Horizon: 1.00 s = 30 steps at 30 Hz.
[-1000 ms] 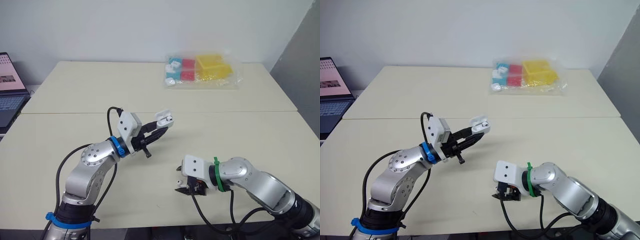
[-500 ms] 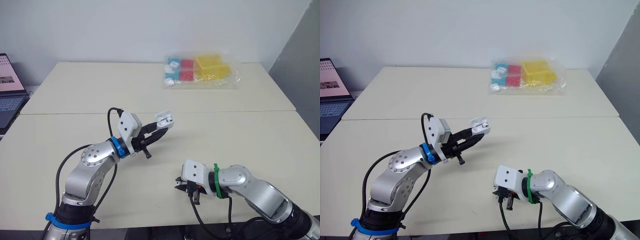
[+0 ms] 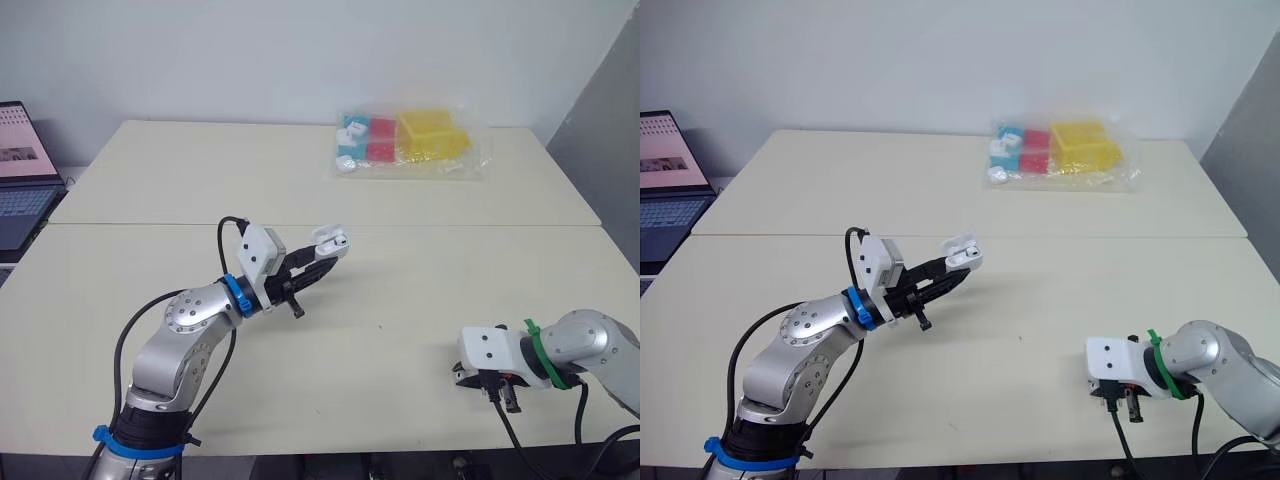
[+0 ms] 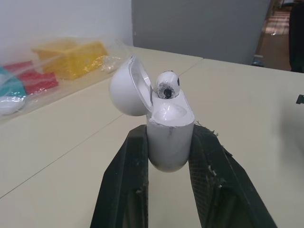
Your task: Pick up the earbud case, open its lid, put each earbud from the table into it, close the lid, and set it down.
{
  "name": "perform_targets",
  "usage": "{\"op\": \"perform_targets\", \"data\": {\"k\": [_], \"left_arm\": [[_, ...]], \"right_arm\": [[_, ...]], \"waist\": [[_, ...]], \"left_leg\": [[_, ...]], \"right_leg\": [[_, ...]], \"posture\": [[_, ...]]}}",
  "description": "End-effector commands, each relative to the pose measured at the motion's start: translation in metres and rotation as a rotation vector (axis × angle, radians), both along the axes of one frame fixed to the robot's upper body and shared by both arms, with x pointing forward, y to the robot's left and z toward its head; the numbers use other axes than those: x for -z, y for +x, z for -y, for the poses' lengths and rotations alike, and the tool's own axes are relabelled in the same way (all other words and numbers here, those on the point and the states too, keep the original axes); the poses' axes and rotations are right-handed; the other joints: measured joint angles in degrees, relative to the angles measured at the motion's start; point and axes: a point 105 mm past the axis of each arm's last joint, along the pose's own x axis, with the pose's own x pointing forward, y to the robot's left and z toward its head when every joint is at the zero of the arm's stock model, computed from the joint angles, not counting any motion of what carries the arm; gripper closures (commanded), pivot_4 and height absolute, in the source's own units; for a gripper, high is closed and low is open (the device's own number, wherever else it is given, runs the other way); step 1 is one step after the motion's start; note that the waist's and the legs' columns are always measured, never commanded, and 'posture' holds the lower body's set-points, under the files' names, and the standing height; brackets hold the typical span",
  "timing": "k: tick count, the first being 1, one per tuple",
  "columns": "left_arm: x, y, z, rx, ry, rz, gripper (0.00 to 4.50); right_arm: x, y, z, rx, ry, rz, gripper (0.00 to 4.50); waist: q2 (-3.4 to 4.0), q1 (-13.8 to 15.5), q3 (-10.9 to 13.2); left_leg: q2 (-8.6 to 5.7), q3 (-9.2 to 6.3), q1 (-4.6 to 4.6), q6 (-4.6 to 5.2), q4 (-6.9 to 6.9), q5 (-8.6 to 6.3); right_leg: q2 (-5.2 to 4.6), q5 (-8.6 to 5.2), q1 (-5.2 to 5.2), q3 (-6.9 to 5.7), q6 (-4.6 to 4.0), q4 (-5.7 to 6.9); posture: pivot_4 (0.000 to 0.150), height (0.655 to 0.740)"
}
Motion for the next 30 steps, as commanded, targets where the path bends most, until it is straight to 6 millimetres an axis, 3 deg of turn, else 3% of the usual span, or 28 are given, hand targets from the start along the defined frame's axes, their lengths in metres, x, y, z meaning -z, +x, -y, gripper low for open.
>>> {"op": "perform_targets", "data": {"k": [1, 8, 15, 19, 24, 27, 30], "left_arm": [[-0.013, -0.004, 0.002, 0.013, -0.01, 0.069, 3.71], [-0.012, -0.006, 0.001, 0.016, 0.0, 0.071, 3.71], [-0.012, -0.006, -0.001, 0.012, 0.008, 0.071, 3.71], [-0.012, -0.006, -0.001, 0.013, 0.01, 0.072, 3.71], [-0.01, -0.005, -0.002, 0.011, 0.009, 0.07, 3.71], [-0.009, -0.006, -0.001, 0.011, 0.006, 0.067, 3.71], [-0.007, -0.007, 0.0, 0.016, 0.003, 0.059, 3.71]], "right_arm": [[-0.003, 0.008, 0.023, -0.001, -0.067, 0.015, 4.1], [0.007, 0.014, 0.026, 0.018, -0.064, -0.004, 4.1], [0.004, 0.021, 0.026, 0.018, -0.051, 0.053, 1.79], [-0.009, 0.024, 0.022, 0.018, -0.004, 0.089, 1.75], [-0.045, 0.012, 0.019, 0.117, 0.095, 0.083, 1.75], [-0.047, 0.005, 0.022, 0.198, 0.086, 0.089, 1.75], [-0.04, 0.003, 0.032, 0.284, -0.043, 0.131, 1.75]], "waist": [[0.0, 0.0, 0.0], [-0.04, 0.0, 0.0], [-0.07, 0.0, 0.0], [-0.06, 0.0, 0.0], [0.03, 0.3, 0.0], [0.02, 0.4, 0.0], [0.03, 0.4, 0.0]], "left_leg": [[0.0, 0.0, 0.01, 0.0, 0.0, 0.0], [0.01, 0.01, 0.23, -0.01, 0.07, 0.0], [0.01, 0.0, 0.45, -0.01, 0.08, 0.0], [0.01, 0.0, 0.43, -0.01, 0.07, 0.0], [-0.01, -0.02, 0.32, -0.01, 0.05, 0.01], [0.02, -0.03, 0.28, -0.02, 0.04, 0.0], [0.02, -0.04, 0.29, -0.03, 0.03, 0.0]], "right_leg": [[0.01, -0.01, 0.0, -0.02, -0.02, 0.04], [0.01, 0.02, 0.19, 0.03, 0.02, 0.08], [0.0, 0.02, 0.43, 0.0, 0.01, 0.07], [0.0, 0.01, 0.42, 0.02, 0.01, 0.05], [-0.01, 0.01, 0.34, 0.01, 0.0, 0.06], [-0.03, -0.01, 0.34, -0.06, -0.02, 0.02], [-0.09, -0.01, 0.34, -0.04, -0.02, 0.02]], "posture": [[0.15, 0.7389], [0.15, 0.7389], [0.15, 0.7389], [0.15, 0.7389], [0.15, 0.7389], [0.15, 0.7389], [0.15, 0.7389]]}}
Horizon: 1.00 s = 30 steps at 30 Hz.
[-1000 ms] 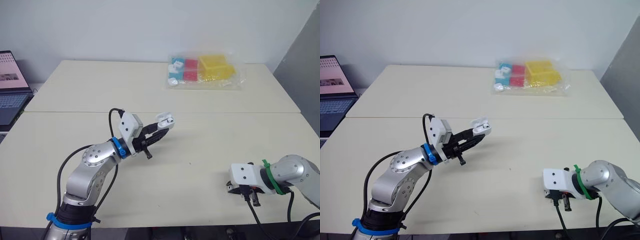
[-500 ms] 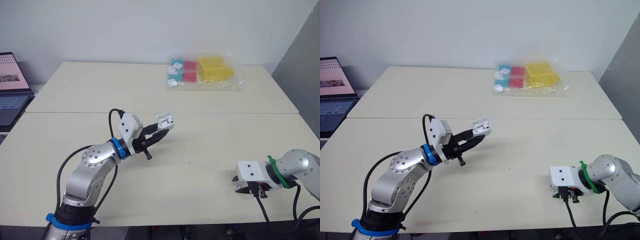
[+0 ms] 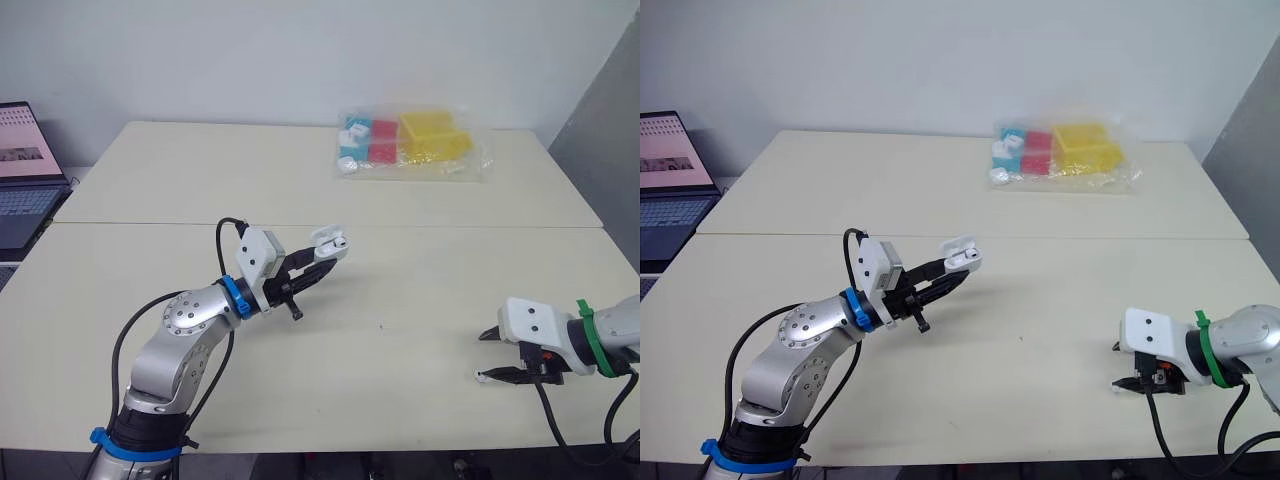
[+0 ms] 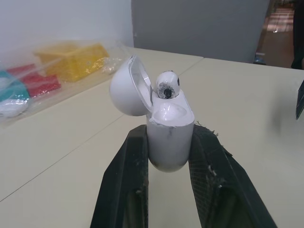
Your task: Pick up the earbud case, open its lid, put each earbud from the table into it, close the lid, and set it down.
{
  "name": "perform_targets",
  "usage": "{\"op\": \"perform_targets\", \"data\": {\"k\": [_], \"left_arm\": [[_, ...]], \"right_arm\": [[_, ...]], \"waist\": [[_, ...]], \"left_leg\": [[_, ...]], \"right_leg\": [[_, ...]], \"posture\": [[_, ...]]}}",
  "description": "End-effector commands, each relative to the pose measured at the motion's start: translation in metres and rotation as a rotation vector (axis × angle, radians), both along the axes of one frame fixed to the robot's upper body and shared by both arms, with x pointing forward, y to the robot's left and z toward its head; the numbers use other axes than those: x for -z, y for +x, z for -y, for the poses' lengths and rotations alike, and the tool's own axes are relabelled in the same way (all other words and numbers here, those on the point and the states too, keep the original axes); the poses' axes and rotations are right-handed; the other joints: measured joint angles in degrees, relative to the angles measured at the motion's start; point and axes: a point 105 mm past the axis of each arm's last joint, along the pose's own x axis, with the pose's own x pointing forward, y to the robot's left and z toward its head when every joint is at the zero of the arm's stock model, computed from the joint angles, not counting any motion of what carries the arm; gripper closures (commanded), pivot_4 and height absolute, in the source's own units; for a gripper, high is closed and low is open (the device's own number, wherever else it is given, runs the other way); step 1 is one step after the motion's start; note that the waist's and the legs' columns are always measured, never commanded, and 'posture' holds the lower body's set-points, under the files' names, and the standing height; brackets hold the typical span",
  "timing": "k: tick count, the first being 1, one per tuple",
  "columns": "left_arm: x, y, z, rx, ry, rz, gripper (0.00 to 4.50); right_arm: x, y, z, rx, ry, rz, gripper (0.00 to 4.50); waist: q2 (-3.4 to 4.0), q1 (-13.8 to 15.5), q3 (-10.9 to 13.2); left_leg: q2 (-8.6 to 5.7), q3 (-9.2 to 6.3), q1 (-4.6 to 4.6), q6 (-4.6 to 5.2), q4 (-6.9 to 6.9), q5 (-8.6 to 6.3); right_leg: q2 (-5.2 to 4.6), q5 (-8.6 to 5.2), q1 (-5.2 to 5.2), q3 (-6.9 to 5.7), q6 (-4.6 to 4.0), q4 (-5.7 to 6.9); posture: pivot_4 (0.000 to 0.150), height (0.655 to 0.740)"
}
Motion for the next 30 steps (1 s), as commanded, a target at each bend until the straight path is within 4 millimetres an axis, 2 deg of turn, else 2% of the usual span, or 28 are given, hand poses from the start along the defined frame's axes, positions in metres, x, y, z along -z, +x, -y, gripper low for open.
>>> {"op": "perform_targets", "data": {"k": [1, 3, 8, 17, 30], "left_arm": [[-0.007, -0.006, 0.004, 0.023, -0.012, 0.039, 3.71], [-0.007, -0.007, 0.005, 0.029, -0.01, 0.035, 3.71], [-0.007, -0.006, 0.005, 0.028, -0.007, 0.036, 3.71], [-0.006, -0.009, 0.004, 0.025, -0.002, 0.032, 3.71], [-0.003, -0.011, 0.006, 0.02, -0.004, 0.026, 3.71]], "right_arm": [[-0.002, -0.002, 0.004, 0.075, -0.09, 0.039, 1.75], [0.002, -0.005, -0.001, 0.079, -0.083, 0.016, 1.75], [0.01, 0.004, -0.005, 0.079, -0.101, 0.028, 1.75], [0.022, -0.004, -0.015, 0.019, -0.129, -0.047, 1.75], [0.022, 0.003, -0.014, 0.016, -0.209, -0.031, 1.75]], "waist": [[0.0, -0.1, 0.0], [0.0, -0.1, 0.0], [0.0, -0.2, 0.0], [0.0, -0.1, 0.0], [0.0, -0.1, 0.0]], "left_leg": [[0.0, 0.01, 0.0, 0.0, 0.0, 0.0], [0.0, 0.01, 0.01, 0.0, 0.02, 0.0], [-0.02, 0.01, 0.01, 0.0, 0.01, 0.0], [-0.02, 0.01, -0.1, 0.0, -0.02, 0.0], [0.0, 0.01, -0.1, 0.0, -0.01, 0.0]], "right_leg": [[-0.03, 0.0, -0.02, 0.03, 0.0, 0.0], [-0.03, 0.01, -0.02, 0.03, 0.01, 0.01], [0.03, 0.0, -0.05, 0.01, 0.0, 0.03], [0.05, -0.01, -0.11, 0.03, 0.0, -0.06], [0.05, -0.01, -0.14, 0.01, -0.01, -0.01]], "posture": [[0.15, 0.7389], [0.15, 0.7389], [0.15, 0.7389], [0.15, 0.7389], [0.15, 0.7389]]}}
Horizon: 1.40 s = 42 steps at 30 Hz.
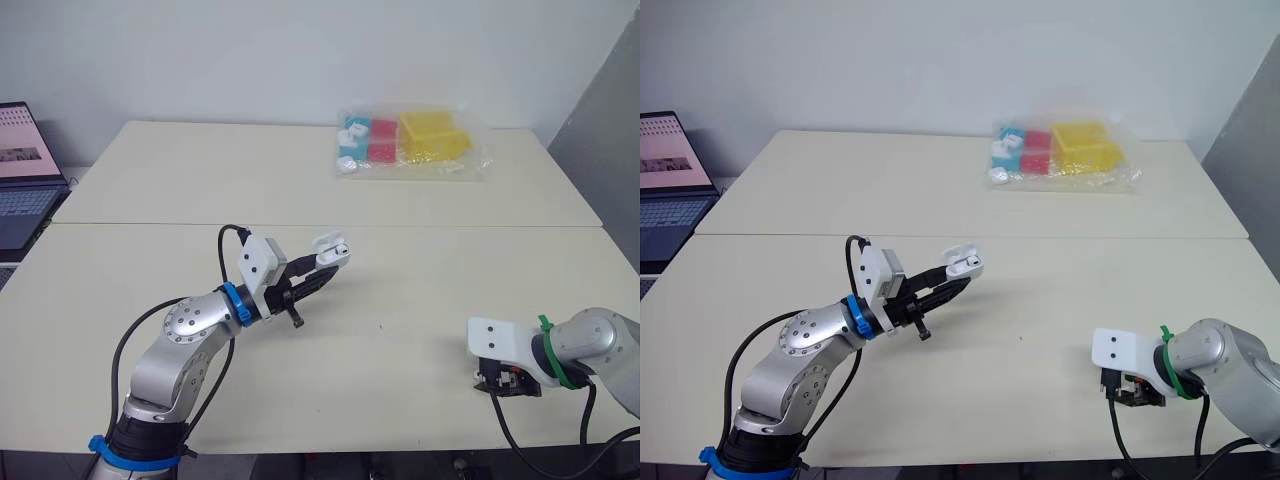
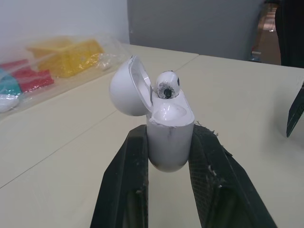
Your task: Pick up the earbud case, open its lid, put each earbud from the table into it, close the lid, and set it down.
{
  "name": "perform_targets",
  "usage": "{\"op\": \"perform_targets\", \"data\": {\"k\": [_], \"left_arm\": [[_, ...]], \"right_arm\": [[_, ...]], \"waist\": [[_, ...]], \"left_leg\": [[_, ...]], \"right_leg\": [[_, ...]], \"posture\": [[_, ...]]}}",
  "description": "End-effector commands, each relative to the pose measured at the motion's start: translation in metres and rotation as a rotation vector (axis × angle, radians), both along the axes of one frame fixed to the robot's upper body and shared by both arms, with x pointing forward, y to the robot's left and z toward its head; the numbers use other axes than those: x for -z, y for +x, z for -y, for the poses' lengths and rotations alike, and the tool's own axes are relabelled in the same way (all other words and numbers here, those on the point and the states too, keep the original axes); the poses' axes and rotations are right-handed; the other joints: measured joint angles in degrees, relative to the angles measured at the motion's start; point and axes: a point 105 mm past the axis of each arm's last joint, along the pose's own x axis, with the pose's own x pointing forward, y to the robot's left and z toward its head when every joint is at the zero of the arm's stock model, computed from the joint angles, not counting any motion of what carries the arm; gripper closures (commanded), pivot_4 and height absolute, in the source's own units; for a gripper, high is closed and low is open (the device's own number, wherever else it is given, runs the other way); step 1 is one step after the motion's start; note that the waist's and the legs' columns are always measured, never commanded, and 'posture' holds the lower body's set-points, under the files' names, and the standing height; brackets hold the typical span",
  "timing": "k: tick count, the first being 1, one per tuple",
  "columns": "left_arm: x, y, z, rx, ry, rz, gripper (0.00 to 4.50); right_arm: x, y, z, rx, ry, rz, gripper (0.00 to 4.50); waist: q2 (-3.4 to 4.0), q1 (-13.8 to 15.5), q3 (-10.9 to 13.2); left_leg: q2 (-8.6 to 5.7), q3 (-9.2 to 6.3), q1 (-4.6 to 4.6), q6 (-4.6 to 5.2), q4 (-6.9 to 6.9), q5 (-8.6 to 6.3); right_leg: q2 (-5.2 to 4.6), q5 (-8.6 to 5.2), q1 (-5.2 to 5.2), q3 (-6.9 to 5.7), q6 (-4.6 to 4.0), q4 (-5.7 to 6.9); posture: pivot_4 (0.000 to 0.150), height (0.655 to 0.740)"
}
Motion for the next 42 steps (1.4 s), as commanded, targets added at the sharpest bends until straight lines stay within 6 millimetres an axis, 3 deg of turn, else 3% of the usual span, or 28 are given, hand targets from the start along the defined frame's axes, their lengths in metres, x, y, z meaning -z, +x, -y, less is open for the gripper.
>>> {"op": "perform_targets", "data": {"k": [1, 18, 21, 26, 32, 37, 42], "left_arm": [[-0.008, -0.005, 0.004, 0.014, -0.008, 0.039, 3.71], [-0.006, -0.004, 0.008, 0.011, -0.022, 0.035, 3.71], [-0.006, -0.004, 0.008, 0.01, -0.022, 0.036, 3.71], [-0.006, -0.003, 0.009, 0.011, -0.026, 0.036, 3.71], [-0.006, -0.002, 0.009, 0.01, -0.025, 0.04, 3.71], [-0.01, 0.0, 0.009, 0.021, -0.039, 0.049, 3.71], [-0.026, 0.006, 0.016, 0.057, -0.089, 0.086, 3.71]], "right_arm": [[-0.004, 0.0, 0.001, -0.016, -0.03, 0.014, 1.75], [-0.002, -0.002, 0.0, -0.042, -0.068, 0.02, 1.75], [-0.001, -0.003, 0.0, -0.042, -0.069, 0.019, 2.33], [-0.001, -0.003, 0.0, -0.049, -0.075, 0.022, 4.05], [-0.004, 0.0, -0.002, -0.06, -0.065, 0.039, 4.09], [-0.026, 0.008, -0.013, -0.033, 0.059, 0.088, 4.09], [-0.064, 0.017, -0.046, 0.048, 0.414, 0.135, 4.09]], "waist": [[0.0, 0.0, 0.0], [0.0, 0.0, 0.0], [0.0, 0.0, 0.0], [0.0, 0.0, 0.0], [0.0, 0.0, 0.0], [0.0, 0.0, 0.0], [-0.02, 0.0, 0.0]], "left_leg": [[0.0, 0.0, 0.0, 0.0, 0.0, 0.0], [0.0, 0.01, 0.0, 0.0, 0.0, 0.0], [0.0, 0.0, 0.01, 0.0, 0.01, 0.0], [0.0, 0.0, 0.02, 0.0, 0.03, 0.0], [0.0, 0.01, 0.03, 0.0, 0.03, 0.0], [0.0, 0.0, 0.02, 0.0, 0.03, 0.0], [-0.03, 0.0, 0.0, 0.0, 0.06, 0.0]], "right_leg": [[0.0, 0.0, 0.0, 0.0, 0.0, 0.0], [0.0, 0.0, 0.0, 0.01, 0.0, 0.01], [0.0, 0.0, 0.0, 0.0, 0.0, 0.0], [0.0, 0.01, 0.01, 0.0, 0.0, 0.04], [0.0, 0.01, 0.01, 0.01, 0.0, 0.04], [0.0, 0.0, 0.0, 0.0, 0.0, 0.05], [0.08, 0.01, 0.02, -0.04, 0.0, 0.1]], "posture": [[0.15, 0.7389], [0.15, 0.7389], [0.15, 0.7389], [0.15, 0.7389], [0.15, 0.7389], [0.15, 0.7389], [0.15, 0.7389]]}}
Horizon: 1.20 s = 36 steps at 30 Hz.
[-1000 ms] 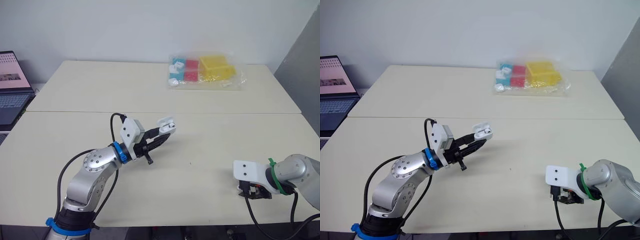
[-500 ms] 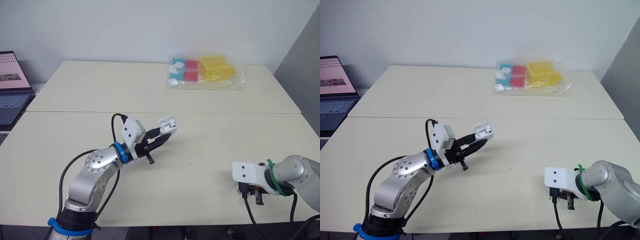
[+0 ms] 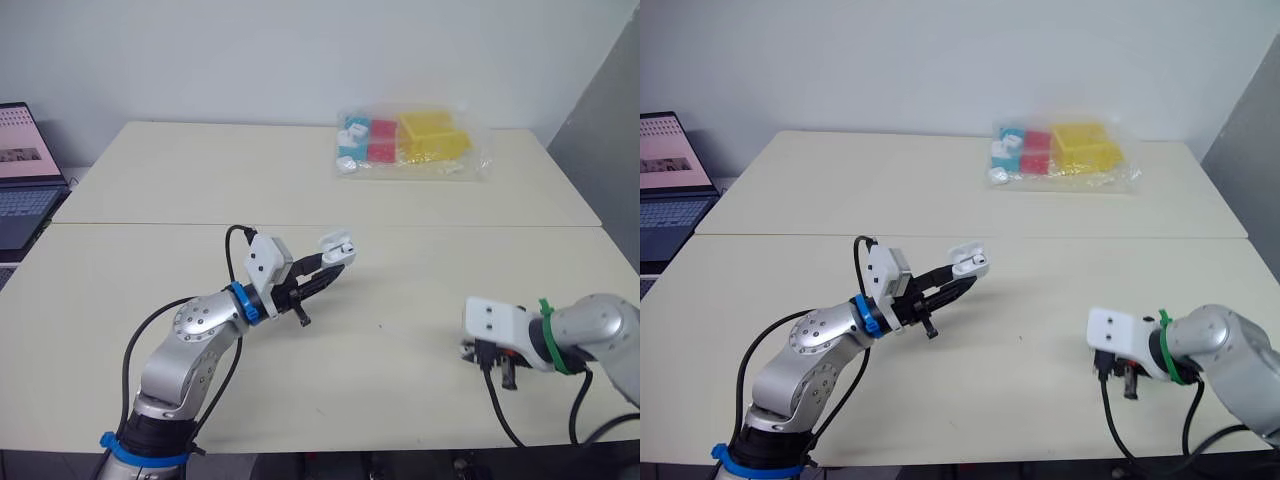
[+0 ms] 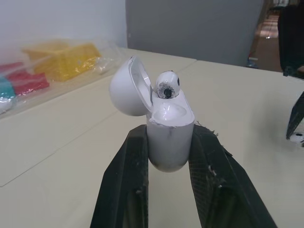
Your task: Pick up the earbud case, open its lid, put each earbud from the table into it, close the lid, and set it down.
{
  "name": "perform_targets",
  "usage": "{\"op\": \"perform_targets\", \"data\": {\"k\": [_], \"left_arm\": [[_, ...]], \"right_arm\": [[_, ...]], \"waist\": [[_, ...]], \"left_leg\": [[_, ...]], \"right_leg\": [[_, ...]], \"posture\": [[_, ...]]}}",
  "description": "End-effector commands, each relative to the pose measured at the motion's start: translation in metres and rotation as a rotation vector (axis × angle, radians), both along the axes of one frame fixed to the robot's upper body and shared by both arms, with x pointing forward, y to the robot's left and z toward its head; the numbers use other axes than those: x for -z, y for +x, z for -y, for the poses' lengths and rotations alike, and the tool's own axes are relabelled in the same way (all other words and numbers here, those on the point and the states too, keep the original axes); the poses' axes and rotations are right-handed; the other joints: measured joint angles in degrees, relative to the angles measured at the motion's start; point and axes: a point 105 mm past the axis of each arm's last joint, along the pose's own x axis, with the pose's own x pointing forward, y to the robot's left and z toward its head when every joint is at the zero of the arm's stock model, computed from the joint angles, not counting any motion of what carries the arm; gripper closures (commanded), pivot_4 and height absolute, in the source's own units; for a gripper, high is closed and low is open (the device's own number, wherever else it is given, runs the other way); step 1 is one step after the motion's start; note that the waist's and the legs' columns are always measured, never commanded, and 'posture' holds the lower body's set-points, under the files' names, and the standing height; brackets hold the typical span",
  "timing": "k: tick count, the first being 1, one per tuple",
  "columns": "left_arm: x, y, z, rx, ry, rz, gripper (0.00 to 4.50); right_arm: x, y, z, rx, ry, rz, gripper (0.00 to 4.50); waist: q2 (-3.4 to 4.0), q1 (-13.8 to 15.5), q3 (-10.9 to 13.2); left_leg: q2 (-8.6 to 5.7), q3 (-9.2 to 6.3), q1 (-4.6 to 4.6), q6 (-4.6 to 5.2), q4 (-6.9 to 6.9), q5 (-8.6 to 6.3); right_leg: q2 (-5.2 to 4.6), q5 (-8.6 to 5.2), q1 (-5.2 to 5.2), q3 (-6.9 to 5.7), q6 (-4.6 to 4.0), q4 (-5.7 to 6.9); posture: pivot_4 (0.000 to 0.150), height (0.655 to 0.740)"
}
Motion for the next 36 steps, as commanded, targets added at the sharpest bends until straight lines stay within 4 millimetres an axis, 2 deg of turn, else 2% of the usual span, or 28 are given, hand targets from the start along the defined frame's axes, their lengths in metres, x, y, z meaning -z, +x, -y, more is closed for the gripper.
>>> {"op": "perform_targets", "data": {"k": [1, 6, 8, 11, 22, 29, 36], "left_arm": [[-0.024, 0.003, 0.006, 0.03, -0.059, 0.085, 3.71], [-0.03, 0.009, 0.011, 0.044, -0.064, 0.103, 3.71], [-0.03, 0.012, 0.012, 0.054, -0.06, 0.103, 3.71], [-0.03, 0.016, 0.013, 0.068, -0.046, 0.097, 3.71], [-0.03, 0.023, 0.015, 0.106, -0.005, 0.1, 3.71], [-0.029, 0.023, 0.016, 0.109, -0.006, 0.099, 3.71], [-0.029, 0.023, 0.016, 0.104, -0.011, 0.099, 3.71]], "right_arm": [[-0.032, 0.003, -0.026, 0.031, 0.265, 0.036, 4.09], [-0.062, 0.007, -0.062, 0.041, 0.6, 0.084, 4.09], [-0.081, 0.012, -0.082, 0.047, 0.827, 0.139, 4.09], [-0.098, 0.02, -0.094, 0.104, 1.03, 0.195, 4.09], [-0.104, 0.037, -0.121, 0.158, 1.158, 0.243, 4.09], [-0.111, 0.043, -0.125, 0.164, 1.215, 0.262, 4.09], [-0.109, 0.051, -0.131, 0.172, 1.22, 0.282, 4.09]], "waist": [[-0.04, 0.0, 0.0], [-0.02, -0.1, 0.0], [-0.02, -0.1, 0.0], [0.03, -0.2, 0.0], [0.03, -0.7, 0.0], [0.03, -1.2, 0.0], [0.03, -1.3, 0.0]], "left_leg": [[0.0, 0.0, 0.01, 0.0, -0.01, 0.0], [0.02, -0.06, -0.01, 0.0, -0.03, 0.0], [0.0, -0.06, -0.01, 0.0, -0.04, 0.0], [0.03, -0.1, -0.06, 0.0, -0.05, 0.0], [0.07, -0.06, -0.24, 0.01, -0.05, 0.01], [0.04, -0.04, -0.26, 0.0, -0.04, 0.01], [0.06, -0.05, -0.26, 0.01, -0.06, 0.01]], "right_leg": [[0.0, 0.0, 0.01, 0.0, 0.0, 0.0], [0.03, 0.0, 0.03, 0.01, 0.0, 0.02], [0.02, 0.0, 0.02, 0.04, 0.0, 0.02], [0.04, 0.0, -0.05, 0.02, 0.0, 0.07], [0.07, 0.01, -0.27, 0.05, -0.01, 0.11], [0.04, 0.01, -0.27, 0.09, -0.01, 0.1], [0.04, 0.01, -0.29, 0.08, -0.01, 0.1]], "posture": [[0.15, 0.7389], [0.15, 0.7389], [0.15, 0.7389], [0.15, 0.7389], [0.15, 0.7389], [0.15, 0.7389], [0.15, 0.7389]]}}
